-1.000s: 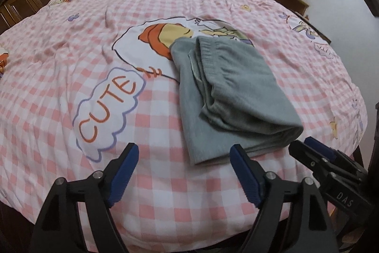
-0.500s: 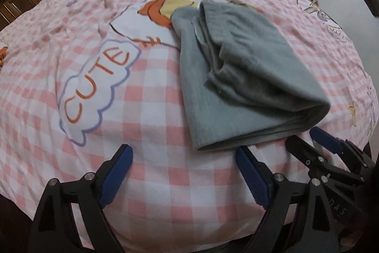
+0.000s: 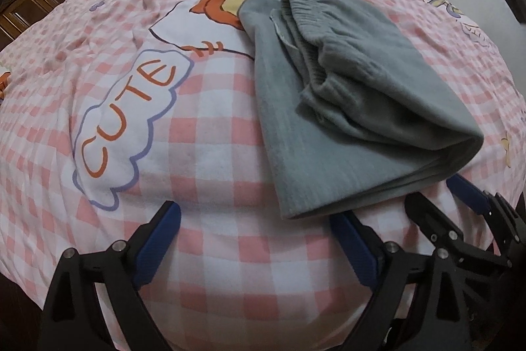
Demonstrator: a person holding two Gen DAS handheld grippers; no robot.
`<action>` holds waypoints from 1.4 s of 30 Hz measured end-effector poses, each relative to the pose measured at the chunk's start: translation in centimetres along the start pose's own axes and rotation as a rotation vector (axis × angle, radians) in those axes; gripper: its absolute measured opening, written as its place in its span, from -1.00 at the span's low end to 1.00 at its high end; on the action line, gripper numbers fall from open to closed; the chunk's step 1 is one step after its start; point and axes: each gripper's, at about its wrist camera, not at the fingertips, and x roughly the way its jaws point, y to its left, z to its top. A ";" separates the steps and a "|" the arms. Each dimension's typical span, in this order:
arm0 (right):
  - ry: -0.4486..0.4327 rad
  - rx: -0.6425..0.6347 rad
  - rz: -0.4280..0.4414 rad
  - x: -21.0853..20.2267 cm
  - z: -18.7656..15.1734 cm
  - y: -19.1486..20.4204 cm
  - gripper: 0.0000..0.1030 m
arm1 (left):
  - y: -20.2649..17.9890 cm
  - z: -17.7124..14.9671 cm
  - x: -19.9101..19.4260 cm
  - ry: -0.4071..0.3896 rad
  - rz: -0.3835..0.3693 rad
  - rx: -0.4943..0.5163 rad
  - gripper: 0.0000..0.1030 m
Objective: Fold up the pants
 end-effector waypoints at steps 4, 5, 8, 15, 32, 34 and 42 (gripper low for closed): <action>-0.017 0.010 -0.005 0.0 -0.2 0.1 0.46 | 0.2 0.0 0.1 -0.003 -0.001 -0.005 0.86; -0.018 0.010 -0.006 0.1 -0.2 0.1 0.47 | 0.2 0.0 0.1 -0.005 -0.001 -0.007 0.87; -0.021 0.012 -0.007 0.1 -0.2 0.1 0.47 | 0.2 0.0 0.2 -0.007 0.006 -0.011 0.89; -0.025 0.016 -0.006 0.1 -0.3 0.0 0.48 | 0.4 -0.1 0.2 -0.007 0.008 -0.019 0.90; -0.029 0.018 -0.017 0.1 -0.2 0.2 0.52 | 0.8 -0.1 0.2 -0.017 0.006 -0.029 0.90; -0.028 0.017 -0.017 0.0 -0.3 0.2 0.52 | 0.8 -0.1 0.2 -0.016 0.006 -0.029 0.90; -0.029 0.017 -0.017 0.0 -0.3 0.2 0.52 | 0.8 -0.1 0.2 -0.016 0.006 -0.029 0.90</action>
